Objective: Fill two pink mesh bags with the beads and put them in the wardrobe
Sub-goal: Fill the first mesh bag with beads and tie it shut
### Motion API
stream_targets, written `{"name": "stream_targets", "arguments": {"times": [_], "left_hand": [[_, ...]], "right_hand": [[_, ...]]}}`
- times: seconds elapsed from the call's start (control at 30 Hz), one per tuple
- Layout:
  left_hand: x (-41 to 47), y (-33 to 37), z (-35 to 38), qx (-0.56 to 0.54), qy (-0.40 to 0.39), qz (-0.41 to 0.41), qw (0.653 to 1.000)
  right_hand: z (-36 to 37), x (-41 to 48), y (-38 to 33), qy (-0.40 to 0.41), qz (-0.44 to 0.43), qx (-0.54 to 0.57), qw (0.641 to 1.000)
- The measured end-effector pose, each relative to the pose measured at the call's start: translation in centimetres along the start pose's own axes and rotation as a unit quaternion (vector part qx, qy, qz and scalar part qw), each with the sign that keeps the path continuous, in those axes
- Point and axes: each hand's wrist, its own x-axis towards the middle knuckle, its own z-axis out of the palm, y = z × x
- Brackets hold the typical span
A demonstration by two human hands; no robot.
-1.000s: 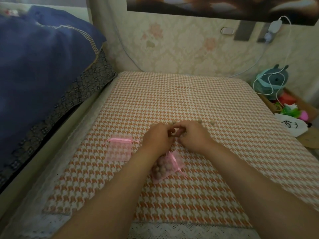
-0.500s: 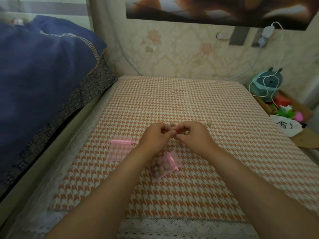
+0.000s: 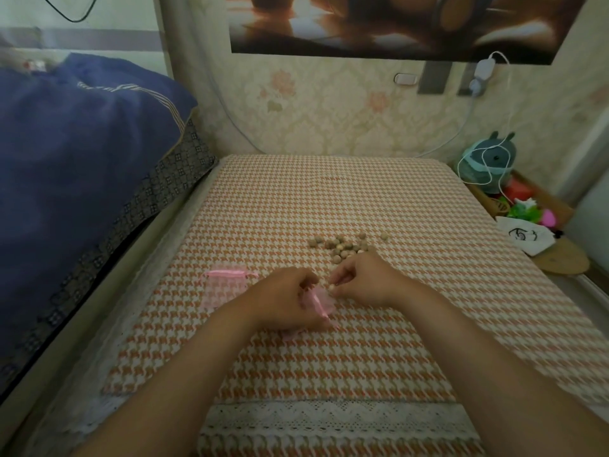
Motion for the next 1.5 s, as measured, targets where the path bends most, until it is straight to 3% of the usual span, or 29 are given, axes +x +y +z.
{"name": "stream_targets", "arguments": {"times": [0.27,0.67,0.77,0.93,1.13,1.5], "left_hand": [[-0.1,-0.1,-0.2,0.011,0.011,0.026,1.0],[0.0,-0.3,-0.3,-0.012,0.003,0.024,1.0],[0.0,-0.2,-0.2,-0.031,0.01,0.017,0.999],[1.1,0.0,-0.1,-0.023,0.041,-0.001,0.999],[3.3,1.1,0.1,-0.016,0.091,-0.006,0.996],[7.5,0.7,1.7,-0.017,0.094,-0.049,0.994]], "right_hand": [[0.3,-0.2,-1.1,-0.071,0.009,0.057,0.996],[0.8,0.0,-1.0,-0.123,0.089,0.154,0.976],[0.4,0.3,-0.9,-0.091,0.099,0.153,0.979],[-0.3,1.1,0.1,0.029,0.082,0.119,0.989],[-0.3,2.6,1.7,0.145,0.017,-0.005,0.989],[0.5,3.4,1.9,0.126,-0.048,-0.158,0.978]]}}
